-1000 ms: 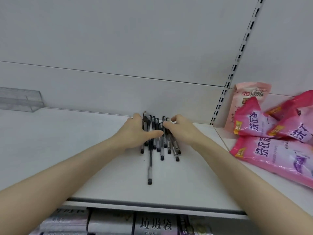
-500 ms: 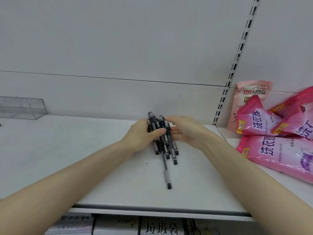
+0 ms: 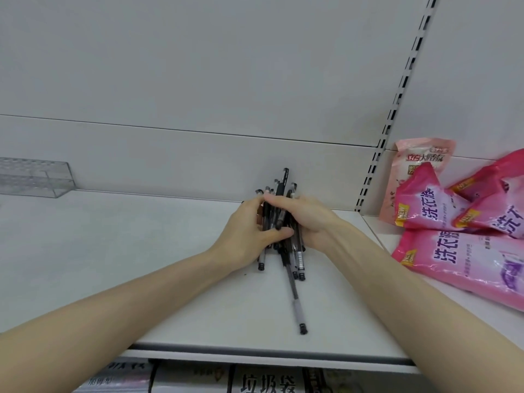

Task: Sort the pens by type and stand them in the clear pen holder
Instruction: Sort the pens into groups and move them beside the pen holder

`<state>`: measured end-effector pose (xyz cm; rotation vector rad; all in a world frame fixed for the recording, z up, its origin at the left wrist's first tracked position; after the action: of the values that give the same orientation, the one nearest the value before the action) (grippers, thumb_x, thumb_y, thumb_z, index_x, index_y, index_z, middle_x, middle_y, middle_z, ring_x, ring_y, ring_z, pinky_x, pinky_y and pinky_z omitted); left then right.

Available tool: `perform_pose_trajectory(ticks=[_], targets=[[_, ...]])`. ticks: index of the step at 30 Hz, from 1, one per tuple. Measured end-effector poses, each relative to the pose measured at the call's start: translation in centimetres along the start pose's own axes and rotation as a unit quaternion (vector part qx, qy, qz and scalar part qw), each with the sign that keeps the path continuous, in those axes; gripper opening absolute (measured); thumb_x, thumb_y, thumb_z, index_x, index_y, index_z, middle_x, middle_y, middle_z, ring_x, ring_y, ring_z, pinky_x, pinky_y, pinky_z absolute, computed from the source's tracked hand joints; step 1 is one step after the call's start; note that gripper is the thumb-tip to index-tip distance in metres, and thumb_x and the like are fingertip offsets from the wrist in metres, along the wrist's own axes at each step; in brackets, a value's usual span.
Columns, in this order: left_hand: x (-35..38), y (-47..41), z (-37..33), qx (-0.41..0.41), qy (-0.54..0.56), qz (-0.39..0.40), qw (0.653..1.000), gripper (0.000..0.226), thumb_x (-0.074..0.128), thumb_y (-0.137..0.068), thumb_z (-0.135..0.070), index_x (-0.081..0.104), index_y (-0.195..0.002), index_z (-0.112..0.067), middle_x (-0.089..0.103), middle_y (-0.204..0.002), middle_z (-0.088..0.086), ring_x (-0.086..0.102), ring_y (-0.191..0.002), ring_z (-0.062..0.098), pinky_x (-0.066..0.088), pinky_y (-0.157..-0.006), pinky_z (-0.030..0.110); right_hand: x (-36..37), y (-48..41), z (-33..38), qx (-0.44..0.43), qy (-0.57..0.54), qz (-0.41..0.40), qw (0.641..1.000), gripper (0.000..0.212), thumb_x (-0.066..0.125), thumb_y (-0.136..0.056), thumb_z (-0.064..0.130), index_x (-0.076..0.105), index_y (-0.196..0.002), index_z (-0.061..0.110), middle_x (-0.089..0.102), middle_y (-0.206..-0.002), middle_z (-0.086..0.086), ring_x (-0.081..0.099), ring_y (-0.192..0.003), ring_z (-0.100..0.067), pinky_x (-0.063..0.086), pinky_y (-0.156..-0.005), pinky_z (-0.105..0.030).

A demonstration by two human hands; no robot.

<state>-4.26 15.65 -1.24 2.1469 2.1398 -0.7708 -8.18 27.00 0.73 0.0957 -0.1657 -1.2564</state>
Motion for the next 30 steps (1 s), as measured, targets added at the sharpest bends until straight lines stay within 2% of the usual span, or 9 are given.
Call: perform_pose_trajectory(ticks=[5,8,13,15,17,21,24,26,30], targets=[[0.1,0.1,-0.6,-0.008,-0.017,-0.003,1.000,0.035,0.080,-0.073,-0.022,0.063,-0.104,-0.022,0.048,-0.085,0.000,0.052,-0.064,0.006,0.050,-0.057,0.026,-0.4,-0.1,0.0,0.004,-0.021,-0.033,0.999,0.018,0.066,-0.085,0.006,0.065,-0.098,-0.007,0.068,-0.091,-0.021,0.067,-0.076,-0.030,0.056,-0.070,-0.040],[-0.4,0.3,-0.9,-0.035,0.053,0.034,0.997,0.039,0.081,-0.071,-0.011,0.064,-0.105,-0.020,0.053,-0.080,0.003,0.054,-0.062,0.010,0.051,-0.064,0.031,-0.6,-0.1,-0.2,0.020,-0.046,-0.039,0.998,0.021,0.063,-0.085,0.002,0.062,-0.104,-0.008,0.064,-0.099,-0.027,0.065,-0.081,-0.034,0.057,-0.070,-0.042],[-1.6,0.4,-0.4,-0.073,0.122,0.035,0.989,0.073,0.081,-0.067,-0.001,0.044,-0.128,-0.016,0.065,-0.101,0.000,0.066,-0.084,0.004,0.052,-0.076,0.014,-0.8,-0.7,-0.5,0.016,-0.043,-0.069,0.997,0.007,0.063,-0.081,0.001,0.057,-0.077,0.002,0.059,-0.079,-0.020,0.060,-0.073,-0.032,0.055,-0.070,-0.046],[-1.7,0.5,-0.7,-0.060,0.095,0.020,0.993,0.063,0.081,-0.068,-0.005,0.049,-0.122,-0.012,0.065,-0.102,0.002,0.065,-0.087,0.009,0.052,-0.075,0.014,-0.7,-0.6,-0.6,0.005,-0.035,-0.085,0.996,0.009,0.060,-0.079,-0.001,0.057,-0.070,0.001,0.061,-0.072,-0.018,0.060,-0.065,-0.029,0.055,-0.067,-0.044],[-1.7,0.7,-0.9,-0.038,0.009,-0.011,0.999,0.045,0.081,-0.071,-0.021,0.055,-0.107,-0.016,0.061,-0.097,-0.002,0.061,-0.084,0.010,0.049,-0.071,0.016,-0.7,-0.4,-0.3,-0.018,-0.020,-0.106,0.994,0.016,0.055,-0.079,-0.002,0.056,-0.062,0.000,0.058,-0.057,-0.013,0.054,-0.047,-0.021,0.050,-0.049,-0.030],[-1.3,1.3,-0.8,-0.049,-0.079,0.004,0.996,0.049,0.078,-0.067,-0.048,0.053,-0.101,-0.023,0.058,-0.094,-0.006,0.053,-0.077,0.005,0.042,-0.061,0.015,-1.5,-0.2,1.0,-0.100,0.004,-0.171,0.980,0.019,0.053,-0.077,-0.001,0.053,-0.059,0.001,0.050,-0.054,-0.012,0.043,-0.041,-0.018,0.036,-0.040,-0.022],[-0.9,1.1,-1.3,-0.054,-0.047,0.024,0.997,0.066,0.077,-0.064,-0.050,0.048,-0.116,-0.023,0.055,-0.107,-0.010,0.054,-0.096,0.002,0.043,-0.068,0.014,-1.7,0.4,2.3,-0.187,-0.018,-0.183,0.965,0.008,0.064,-0.079,0.000,0.056,-0.078,0.001,0.054,-0.057,-0.007,0.049,-0.046,-0.015,0.042,-0.046,-0.025],[-0.8,0.4,-2.0,-0.042,-0.012,0.044,0.998,0.073,0.077,-0.066,-0.046,0.042,-0.126,-0.024,0.053,-0.114,-0.013,0.052,-0.105,-0.003,0.045,-0.077,0.013,-1.6,1.4,3.5,-0.269,-0.014,-0.182,0.946,0.021,0.068,-0.078,-0.001,0.056,-0.094,-0.003,0.057,-0.063,-0.004,0.054,-0.051,-0.012,0.046,-0.051,-0.023],[-0.5,-0.8,-2.8,-0.006,-0.044,0.098,0.994,0.076,0.076,-0.067,-0.046,0.044,-0.131,-0.021,0.055,-0.118,-0.014,0.050,-0.110,-0.006,0.044,-0.084,0.014,-0.9,3.3,5.2,-0.388,0.051,-0.178,0.903,0.024,0.068,-0.080,-0.001,0.052,-0.096,0.006,0.059,-0.075,-0.001,0.055,-0.059,-0.011,0.049,-0.058,-0.016]])
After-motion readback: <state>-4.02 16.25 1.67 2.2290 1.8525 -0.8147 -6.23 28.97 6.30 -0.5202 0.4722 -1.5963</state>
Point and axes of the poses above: each hand's wrist, its own y-axis away from the middle knuckle, its own x-axis out of the palm, z = x × y, the point moved 2 cm from there along -y, towards the middle knuckle
